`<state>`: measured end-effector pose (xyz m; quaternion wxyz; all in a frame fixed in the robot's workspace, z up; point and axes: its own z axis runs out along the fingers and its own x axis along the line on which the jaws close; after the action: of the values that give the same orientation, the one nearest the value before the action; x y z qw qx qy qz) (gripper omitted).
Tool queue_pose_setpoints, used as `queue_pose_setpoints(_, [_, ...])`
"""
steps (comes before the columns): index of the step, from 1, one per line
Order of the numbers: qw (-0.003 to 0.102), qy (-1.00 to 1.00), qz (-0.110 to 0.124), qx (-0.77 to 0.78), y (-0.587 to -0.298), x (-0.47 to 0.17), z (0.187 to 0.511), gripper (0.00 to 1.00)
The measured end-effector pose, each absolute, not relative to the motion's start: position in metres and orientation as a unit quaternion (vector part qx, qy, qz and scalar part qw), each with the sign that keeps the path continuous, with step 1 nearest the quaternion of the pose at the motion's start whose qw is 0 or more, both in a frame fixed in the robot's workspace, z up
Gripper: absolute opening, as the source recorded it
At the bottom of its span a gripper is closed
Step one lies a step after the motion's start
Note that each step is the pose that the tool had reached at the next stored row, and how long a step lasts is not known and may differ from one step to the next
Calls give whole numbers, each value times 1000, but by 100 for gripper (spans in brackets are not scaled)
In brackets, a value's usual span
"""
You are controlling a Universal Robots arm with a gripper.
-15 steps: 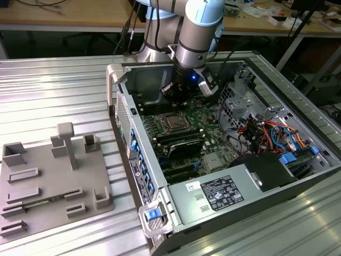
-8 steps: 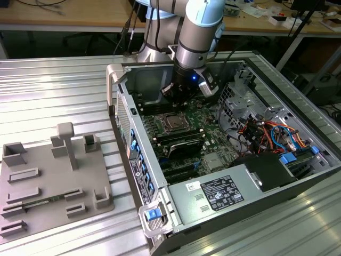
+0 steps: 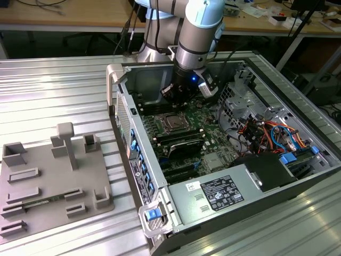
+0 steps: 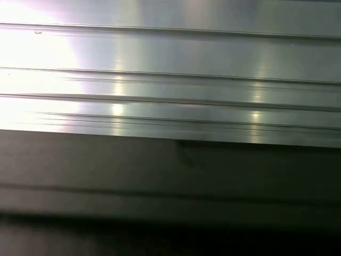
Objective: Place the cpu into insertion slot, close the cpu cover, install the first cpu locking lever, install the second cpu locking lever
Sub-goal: 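Install the first cpu locking lever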
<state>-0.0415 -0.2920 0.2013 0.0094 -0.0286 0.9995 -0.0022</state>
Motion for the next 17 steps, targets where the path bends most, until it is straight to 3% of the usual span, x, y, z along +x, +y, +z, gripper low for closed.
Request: queue_pose_setpoints(17, [10, 1000, -2, -29, -292, -41, 214, 11])
